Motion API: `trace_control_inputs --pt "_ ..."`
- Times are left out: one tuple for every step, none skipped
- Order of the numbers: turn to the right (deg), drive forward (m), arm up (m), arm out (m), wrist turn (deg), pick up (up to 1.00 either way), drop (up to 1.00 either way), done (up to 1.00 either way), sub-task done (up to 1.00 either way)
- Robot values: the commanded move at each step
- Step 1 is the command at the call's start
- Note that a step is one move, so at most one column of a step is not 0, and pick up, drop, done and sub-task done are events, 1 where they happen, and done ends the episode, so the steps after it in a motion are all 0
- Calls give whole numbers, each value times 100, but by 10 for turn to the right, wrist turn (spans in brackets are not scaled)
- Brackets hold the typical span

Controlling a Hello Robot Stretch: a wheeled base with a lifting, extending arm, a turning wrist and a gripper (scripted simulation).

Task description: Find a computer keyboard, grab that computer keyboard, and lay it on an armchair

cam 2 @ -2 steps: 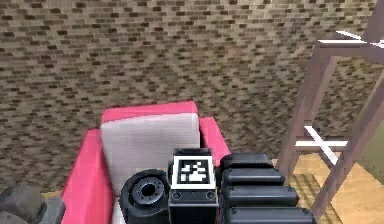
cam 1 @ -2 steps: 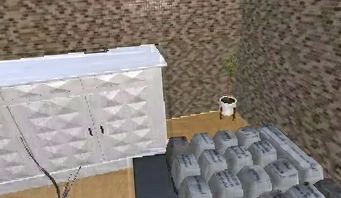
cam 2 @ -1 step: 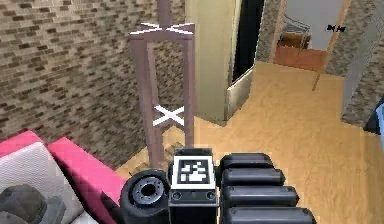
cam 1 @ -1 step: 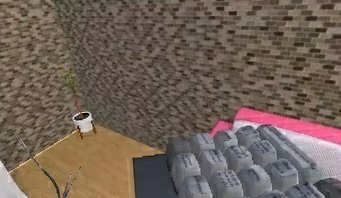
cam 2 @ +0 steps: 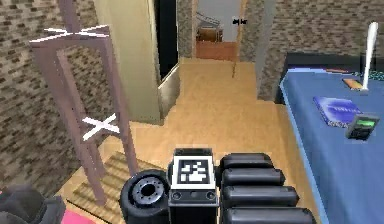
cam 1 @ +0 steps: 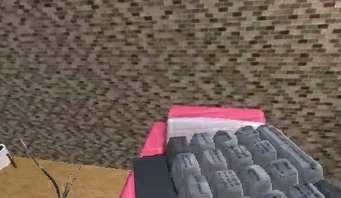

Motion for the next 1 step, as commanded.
trace_control_inputs --pt "-450 0 0 0 0 0 0 0 0"
